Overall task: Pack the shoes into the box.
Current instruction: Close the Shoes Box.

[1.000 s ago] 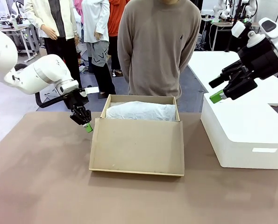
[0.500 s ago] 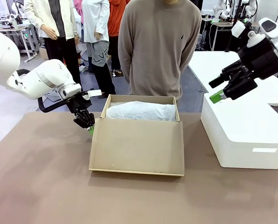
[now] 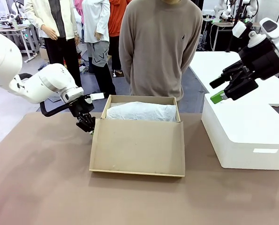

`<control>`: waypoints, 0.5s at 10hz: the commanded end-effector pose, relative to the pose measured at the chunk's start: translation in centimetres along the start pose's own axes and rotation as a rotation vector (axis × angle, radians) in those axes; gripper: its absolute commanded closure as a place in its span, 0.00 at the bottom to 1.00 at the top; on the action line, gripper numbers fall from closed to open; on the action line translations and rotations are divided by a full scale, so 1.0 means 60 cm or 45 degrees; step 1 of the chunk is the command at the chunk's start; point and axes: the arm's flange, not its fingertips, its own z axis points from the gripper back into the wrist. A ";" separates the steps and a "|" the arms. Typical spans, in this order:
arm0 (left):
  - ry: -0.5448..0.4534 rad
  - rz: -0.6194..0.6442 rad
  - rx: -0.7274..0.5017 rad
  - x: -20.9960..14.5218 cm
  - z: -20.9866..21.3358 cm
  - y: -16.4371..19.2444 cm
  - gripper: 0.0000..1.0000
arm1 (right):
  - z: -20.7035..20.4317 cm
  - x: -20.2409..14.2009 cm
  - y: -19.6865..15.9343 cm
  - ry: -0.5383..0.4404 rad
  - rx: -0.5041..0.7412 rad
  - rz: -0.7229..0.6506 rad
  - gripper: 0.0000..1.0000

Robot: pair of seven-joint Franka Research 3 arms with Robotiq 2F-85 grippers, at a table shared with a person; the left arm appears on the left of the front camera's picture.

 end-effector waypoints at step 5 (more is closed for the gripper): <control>-0.072 -0.021 -0.077 0.002 -0.026 -0.015 1.00 | -0.003 0.002 -0.004 -0.043 0.014 0.027 0.00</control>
